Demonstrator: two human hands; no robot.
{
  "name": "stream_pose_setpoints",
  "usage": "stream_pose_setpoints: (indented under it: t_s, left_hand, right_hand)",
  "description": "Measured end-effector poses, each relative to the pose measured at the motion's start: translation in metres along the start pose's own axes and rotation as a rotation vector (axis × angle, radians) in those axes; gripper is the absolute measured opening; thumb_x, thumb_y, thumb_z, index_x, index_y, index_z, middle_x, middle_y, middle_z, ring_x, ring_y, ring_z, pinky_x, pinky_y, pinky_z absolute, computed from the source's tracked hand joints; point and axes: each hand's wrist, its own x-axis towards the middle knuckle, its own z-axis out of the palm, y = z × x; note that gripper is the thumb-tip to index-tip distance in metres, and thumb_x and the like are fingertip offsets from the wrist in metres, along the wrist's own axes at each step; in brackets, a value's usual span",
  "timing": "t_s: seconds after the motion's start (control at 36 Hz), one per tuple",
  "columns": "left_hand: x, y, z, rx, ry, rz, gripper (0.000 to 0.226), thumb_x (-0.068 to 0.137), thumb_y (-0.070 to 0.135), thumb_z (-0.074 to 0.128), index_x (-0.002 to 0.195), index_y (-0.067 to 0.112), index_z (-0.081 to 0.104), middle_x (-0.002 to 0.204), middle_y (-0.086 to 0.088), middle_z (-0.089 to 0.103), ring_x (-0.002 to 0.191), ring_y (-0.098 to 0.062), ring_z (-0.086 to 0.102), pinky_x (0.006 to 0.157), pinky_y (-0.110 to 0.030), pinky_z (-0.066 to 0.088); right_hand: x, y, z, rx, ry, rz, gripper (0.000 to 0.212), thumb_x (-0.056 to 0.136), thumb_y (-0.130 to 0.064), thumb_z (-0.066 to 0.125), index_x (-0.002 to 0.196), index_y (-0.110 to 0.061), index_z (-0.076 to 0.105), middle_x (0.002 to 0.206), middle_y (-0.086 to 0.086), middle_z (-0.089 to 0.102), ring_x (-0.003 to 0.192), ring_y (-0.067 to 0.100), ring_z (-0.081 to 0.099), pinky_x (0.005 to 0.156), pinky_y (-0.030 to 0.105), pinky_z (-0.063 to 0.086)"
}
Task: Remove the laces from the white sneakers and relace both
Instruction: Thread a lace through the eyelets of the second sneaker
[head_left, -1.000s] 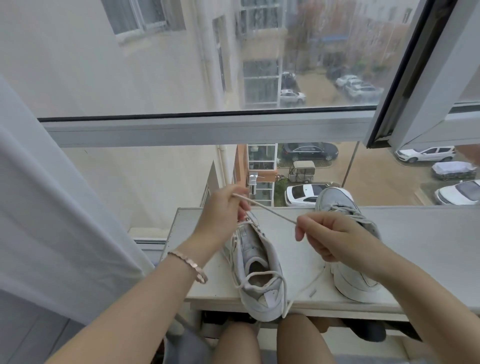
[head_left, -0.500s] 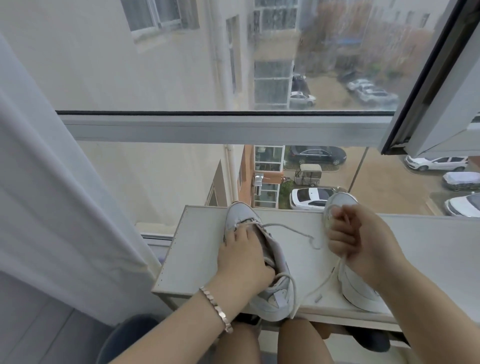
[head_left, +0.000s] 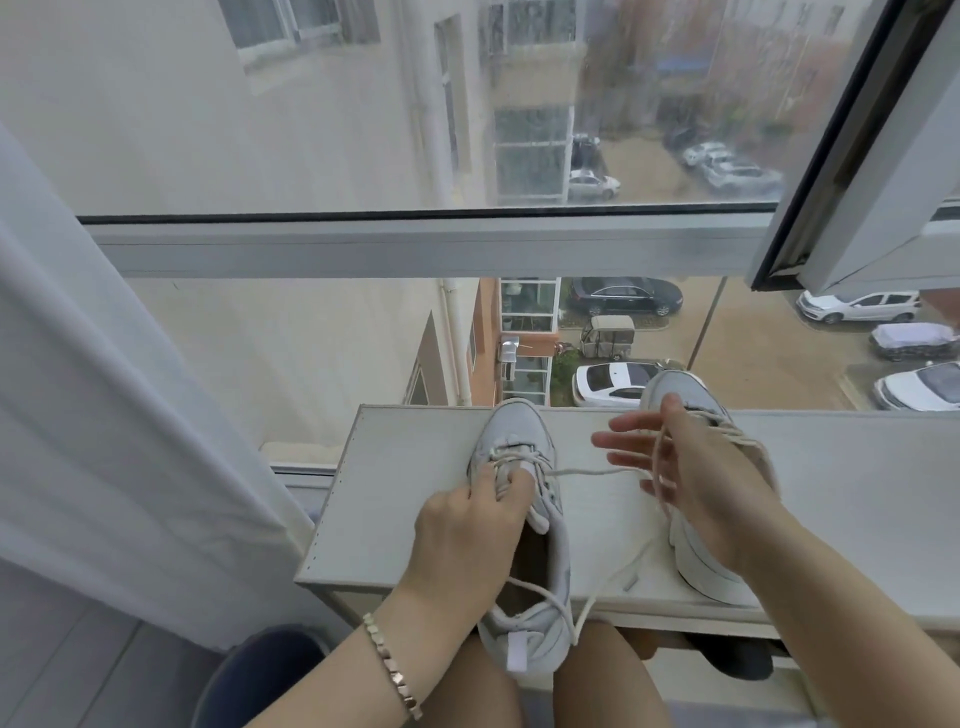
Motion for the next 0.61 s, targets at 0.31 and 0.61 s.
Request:
stream_pose_setpoints:
  t_s: [0.31,0.61]
  left_hand:
    - [-0.001,-0.004,-0.001,-0.369,-0.148,-0.088,0.030,0.054,0.007,0.086,0.076,0.013,0.066,0.062,0.001,0.059,0.057,-0.018,0.058,0.047,-0.020,0.038]
    - [-0.004,0.001,0.004,-0.563,-0.098,-0.270,0.028,0.055,-0.004,0.080,0.077,0.010,0.070,0.072,-0.002,0.069,0.065,-0.021,0.064,0.068,-0.025,0.041]
  right_hand:
    - [0.008,0.008,0.014,0.294,-0.089,-0.049,0.048,0.096,-0.043,0.032,0.081,-0.005,0.058,0.071,0.015,0.071,0.050,0.014,0.063,0.044,0.019,0.049]
    - [0.008,0.032,0.028,0.584,-0.053,0.005,0.013,0.086,0.007,0.054,0.096,0.002,0.061,0.073,0.009,0.072,0.059,0.010,0.066,0.056,0.015,0.053]
